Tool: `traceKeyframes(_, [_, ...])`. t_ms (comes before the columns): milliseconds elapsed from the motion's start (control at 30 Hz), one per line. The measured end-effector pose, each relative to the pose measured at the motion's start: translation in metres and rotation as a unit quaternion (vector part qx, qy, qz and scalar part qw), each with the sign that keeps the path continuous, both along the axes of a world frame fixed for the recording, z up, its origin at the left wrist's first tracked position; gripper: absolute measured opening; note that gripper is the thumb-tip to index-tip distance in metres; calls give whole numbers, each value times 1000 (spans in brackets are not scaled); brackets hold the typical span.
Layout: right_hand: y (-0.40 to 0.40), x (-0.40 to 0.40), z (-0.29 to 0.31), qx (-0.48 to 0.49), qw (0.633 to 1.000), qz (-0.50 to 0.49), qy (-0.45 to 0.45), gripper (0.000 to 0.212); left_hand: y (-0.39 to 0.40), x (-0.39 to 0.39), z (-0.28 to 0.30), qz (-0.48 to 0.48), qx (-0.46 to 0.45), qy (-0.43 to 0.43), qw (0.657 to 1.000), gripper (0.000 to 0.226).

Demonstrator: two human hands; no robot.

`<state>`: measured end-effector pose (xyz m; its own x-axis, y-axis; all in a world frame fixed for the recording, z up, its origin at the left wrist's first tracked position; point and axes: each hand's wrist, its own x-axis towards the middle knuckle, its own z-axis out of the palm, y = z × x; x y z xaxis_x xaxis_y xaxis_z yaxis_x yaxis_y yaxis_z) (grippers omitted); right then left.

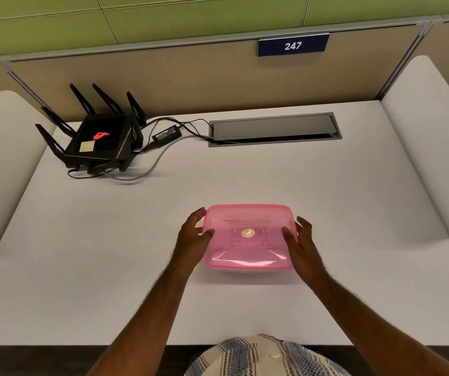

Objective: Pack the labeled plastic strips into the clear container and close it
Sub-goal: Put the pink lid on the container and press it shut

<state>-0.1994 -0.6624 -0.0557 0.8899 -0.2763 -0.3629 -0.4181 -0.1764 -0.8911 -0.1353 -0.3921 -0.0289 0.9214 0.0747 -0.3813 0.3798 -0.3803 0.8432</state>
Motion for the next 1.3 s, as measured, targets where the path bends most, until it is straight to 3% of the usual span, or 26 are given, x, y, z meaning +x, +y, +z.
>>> traceKeyframes(267, [1, -29, 4, 9, 998, 45, 33, 64, 0, -1, -3, 9, 6, -3, 1000, 62])
traceKeyframes(433, [-1, -36, 5, 51, 997, 58, 17, 49, -2, -1, -2, 3, 24, 5, 1000, 58])
traceKeyframes(833, [-5, -39, 3, -3, 996, 93, -4, 49, 4, -1, -1, 3, 0, 24, 1000, 59])
traceKeyframes(933, [-8, -29, 3, -1, 996, 92, -5, 59, 6, -2, -2, 3, -12, 25, 1000, 59])
traceKeyframes(1000, [-9, -16, 5, -43, 995, 95, -6, 70, 5, -1, -3, 5, -15, 25, 1000, 59])
traceKeyframes(1067, [-9, 0, 9, -154, 981, 108, -40, 74, 5, 0, -4, 5, -11, 23, 1000, 59])
traceKeyframes(1167, [-1, 25, 11, -312, 928, 163, -126, 71, 5, 0, -4, 8, -14, 23, 1000, 59])
traceKeyframes(1300, [13, 40, 1, -400, 885, 216, -96, 69, 5, -1, -4, 7, -17, 20, 1000, 59])
